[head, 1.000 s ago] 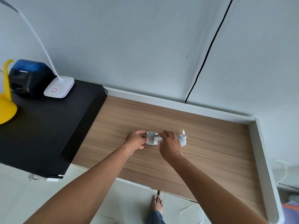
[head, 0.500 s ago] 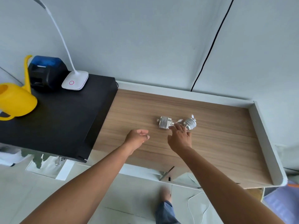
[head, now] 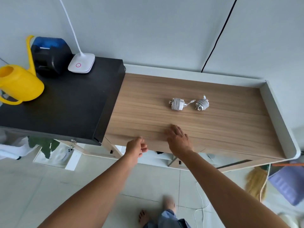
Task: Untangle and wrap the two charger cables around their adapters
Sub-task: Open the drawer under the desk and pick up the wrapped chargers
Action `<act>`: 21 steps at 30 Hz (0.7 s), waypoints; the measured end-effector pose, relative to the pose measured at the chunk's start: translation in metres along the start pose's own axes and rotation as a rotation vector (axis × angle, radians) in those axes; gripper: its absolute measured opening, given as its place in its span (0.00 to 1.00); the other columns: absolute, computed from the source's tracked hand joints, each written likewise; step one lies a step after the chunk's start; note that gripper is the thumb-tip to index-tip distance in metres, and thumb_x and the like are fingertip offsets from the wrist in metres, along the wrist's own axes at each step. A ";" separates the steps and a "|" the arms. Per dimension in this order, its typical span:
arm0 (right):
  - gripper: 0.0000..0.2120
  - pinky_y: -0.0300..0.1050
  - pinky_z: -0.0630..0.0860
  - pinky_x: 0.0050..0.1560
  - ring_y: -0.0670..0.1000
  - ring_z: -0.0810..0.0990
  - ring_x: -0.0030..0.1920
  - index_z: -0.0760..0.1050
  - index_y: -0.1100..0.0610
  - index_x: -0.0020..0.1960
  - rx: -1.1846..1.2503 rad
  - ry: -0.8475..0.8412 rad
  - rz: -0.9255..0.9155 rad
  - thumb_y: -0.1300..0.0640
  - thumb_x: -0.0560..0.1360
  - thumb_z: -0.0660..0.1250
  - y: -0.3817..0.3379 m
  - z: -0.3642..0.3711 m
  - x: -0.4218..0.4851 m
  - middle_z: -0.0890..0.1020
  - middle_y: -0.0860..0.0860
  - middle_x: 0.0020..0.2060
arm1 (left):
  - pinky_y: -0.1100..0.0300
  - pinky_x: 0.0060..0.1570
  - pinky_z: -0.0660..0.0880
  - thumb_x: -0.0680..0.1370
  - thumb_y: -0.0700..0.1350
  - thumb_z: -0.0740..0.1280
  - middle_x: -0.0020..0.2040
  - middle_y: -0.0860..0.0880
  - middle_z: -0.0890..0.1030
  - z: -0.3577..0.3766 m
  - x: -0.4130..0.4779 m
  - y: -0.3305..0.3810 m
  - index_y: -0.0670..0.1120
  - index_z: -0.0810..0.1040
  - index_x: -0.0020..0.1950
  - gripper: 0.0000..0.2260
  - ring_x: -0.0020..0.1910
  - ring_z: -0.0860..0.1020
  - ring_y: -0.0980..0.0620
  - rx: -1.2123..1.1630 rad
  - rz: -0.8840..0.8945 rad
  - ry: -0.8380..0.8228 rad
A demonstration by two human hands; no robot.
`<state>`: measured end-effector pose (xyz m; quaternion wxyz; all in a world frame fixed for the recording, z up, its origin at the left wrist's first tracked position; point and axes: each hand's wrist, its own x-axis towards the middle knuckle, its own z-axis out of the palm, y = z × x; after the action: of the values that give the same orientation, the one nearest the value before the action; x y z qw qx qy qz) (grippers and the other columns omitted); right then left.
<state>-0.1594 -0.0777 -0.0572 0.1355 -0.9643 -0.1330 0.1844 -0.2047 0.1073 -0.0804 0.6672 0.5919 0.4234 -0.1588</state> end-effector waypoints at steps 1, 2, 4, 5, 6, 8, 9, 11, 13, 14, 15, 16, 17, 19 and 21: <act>0.23 0.51 0.50 0.75 0.51 0.46 0.79 0.58 0.46 0.77 -0.013 0.002 -0.010 0.55 0.82 0.52 0.001 0.001 0.003 0.50 0.48 0.79 | 0.54 0.49 0.71 0.82 0.47 0.56 0.40 0.48 0.79 -0.001 0.005 -0.007 0.46 0.74 0.52 0.09 0.41 0.81 0.46 -0.134 -0.099 0.012; 0.23 0.50 0.49 0.76 0.51 0.45 0.79 0.57 0.44 0.77 -0.023 0.012 -0.022 0.53 0.83 0.52 0.003 0.003 0.006 0.49 0.48 0.79 | 0.51 0.54 0.71 0.83 0.46 0.54 0.44 0.46 0.80 -0.002 0.012 -0.016 0.46 0.74 0.57 0.11 0.47 0.81 0.43 -0.255 -0.181 0.022; 0.22 0.49 0.45 0.76 0.51 0.44 0.79 0.55 0.42 0.77 -0.037 0.042 -0.054 0.51 0.83 0.51 0.006 0.006 0.014 0.48 0.49 0.79 | 0.45 0.60 0.70 0.84 0.46 0.52 0.56 0.41 0.79 -0.003 0.024 -0.030 0.43 0.71 0.67 0.16 0.60 0.78 0.39 -0.422 -0.296 0.024; 0.23 0.49 0.44 0.76 0.51 0.43 0.79 0.54 0.41 0.77 -0.047 0.048 -0.071 0.50 0.83 0.50 0.008 0.009 0.018 0.47 0.49 0.79 | 0.44 0.63 0.69 0.84 0.48 0.52 0.63 0.39 0.77 -0.001 0.031 -0.037 0.42 0.69 0.70 0.18 0.64 0.76 0.38 -0.483 -0.341 0.017; 0.23 0.49 0.42 0.76 0.50 0.42 0.79 0.52 0.39 0.77 -0.059 0.055 -0.087 0.49 0.83 0.50 0.010 0.012 0.023 0.46 0.49 0.79 | 0.43 0.65 0.67 0.84 0.51 0.52 0.68 0.39 0.74 0.002 0.038 -0.042 0.42 0.67 0.73 0.20 0.67 0.74 0.38 -0.537 -0.376 0.002; 0.23 0.49 0.41 0.76 0.50 0.41 0.79 0.49 0.37 0.77 -0.076 0.077 -0.112 0.47 0.83 0.48 0.014 0.020 0.030 0.45 0.49 0.79 | 0.42 0.69 0.64 0.84 0.56 0.52 0.73 0.39 0.68 0.010 0.051 -0.052 0.43 0.63 0.76 0.25 0.70 0.70 0.38 -0.635 -0.427 -0.018; 0.23 0.49 0.40 0.76 0.51 0.41 0.79 0.49 0.36 0.77 -0.078 0.102 -0.123 0.47 0.83 0.48 0.015 0.023 0.032 0.45 0.49 0.79 | 0.41 0.70 0.62 0.83 0.59 0.51 0.75 0.40 0.66 0.015 0.057 -0.055 0.43 0.61 0.77 0.27 0.72 0.68 0.38 -0.679 -0.440 -0.023; 0.23 0.48 0.39 0.76 0.51 0.41 0.79 0.49 0.36 0.76 -0.075 0.153 -0.140 0.46 0.83 0.47 0.018 0.030 0.034 0.46 0.49 0.79 | 0.41 0.71 0.60 0.82 0.62 0.51 0.77 0.40 0.62 0.026 0.069 -0.061 0.44 0.59 0.78 0.30 0.74 0.65 0.38 -0.770 -0.454 -0.027; 0.23 0.49 0.39 0.76 0.51 0.42 0.79 0.49 0.35 0.76 -0.076 0.186 -0.150 0.45 0.82 0.45 0.021 0.035 0.036 0.46 0.49 0.79 | 0.41 0.72 0.58 0.81 0.64 0.51 0.78 0.41 0.61 0.039 0.083 -0.066 0.45 0.58 0.78 0.33 0.75 0.62 0.39 -0.863 -0.462 -0.023; 0.23 0.49 0.40 0.76 0.51 0.43 0.79 0.49 0.35 0.76 -0.077 0.195 -0.156 0.45 0.82 0.45 0.022 0.036 0.037 0.47 0.49 0.79 | 0.41 0.73 0.57 0.80 0.66 0.51 0.78 0.41 0.61 0.044 0.088 -0.067 0.45 0.60 0.78 0.33 0.76 0.62 0.39 -0.907 -0.464 -0.025; 0.23 0.49 0.40 0.76 0.51 0.43 0.79 0.49 0.35 0.76 -0.079 0.200 -0.161 0.45 0.82 0.45 0.023 0.037 0.037 0.47 0.49 0.79 | 0.41 0.73 0.56 0.79 0.67 0.52 0.77 0.41 0.62 0.050 0.093 -0.068 0.45 0.62 0.76 0.34 0.76 0.62 0.39 -0.951 -0.461 -0.024; 0.22 0.49 0.40 0.76 0.51 0.42 0.79 0.49 0.35 0.76 -0.081 0.206 -0.164 0.45 0.82 0.46 0.024 0.038 0.038 0.47 0.49 0.79 | 0.41 0.73 0.56 0.78 0.68 0.53 0.76 0.41 0.64 0.055 0.097 -0.069 0.44 0.64 0.75 0.35 0.75 0.63 0.40 -0.989 -0.455 -0.024; 0.22 0.49 0.40 0.76 0.51 0.42 0.79 0.48 0.35 0.76 -0.085 0.213 -0.168 0.45 0.83 0.46 0.025 0.039 0.038 0.46 0.49 0.79 | 0.40 0.72 0.58 0.77 0.68 0.54 0.75 0.41 0.66 0.059 0.100 -0.071 0.44 0.67 0.73 0.35 0.74 0.64 0.40 -1.022 -0.446 -0.023; 0.22 0.49 0.39 0.76 0.51 0.42 0.79 0.48 0.34 0.76 -0.086 0.215 -0.167 0.45 0.83 0.47 0.025 0.039 0.038 0.46 0.49 0.79 | 0.40 0.70 0.60 0.75 0.69 0.57 0.72 0.41 0.69 0.064 0.103 -0.073 0.44 0.70 0.70 0.34 0.72 0.67 0.40 -1.050 -0.430 -0.016; 0.22 0.50 0.40 0.77 0.51 0.42 0.79 0.49 0.34 0.76 -0.084 0.210 -0.163 0.45 0.83 0.47 0.024 0.039 0.037 0.46 0.48 0.79 | 0.40 0.70 0.61 0.74 0.70 0.58 0.71 0.41 0.70 0.064 0.104 -0.078 0.45 0.71 0.69 0.35 0.71 0.68 0.40 -1.040 -0.423 -0.010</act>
<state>-0.1362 -0.0805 -0.1117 0.1228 -0.9692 -0.2035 0.0651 -0.1751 0.0583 -0.2136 0.8268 0.0861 0.5523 -0.0623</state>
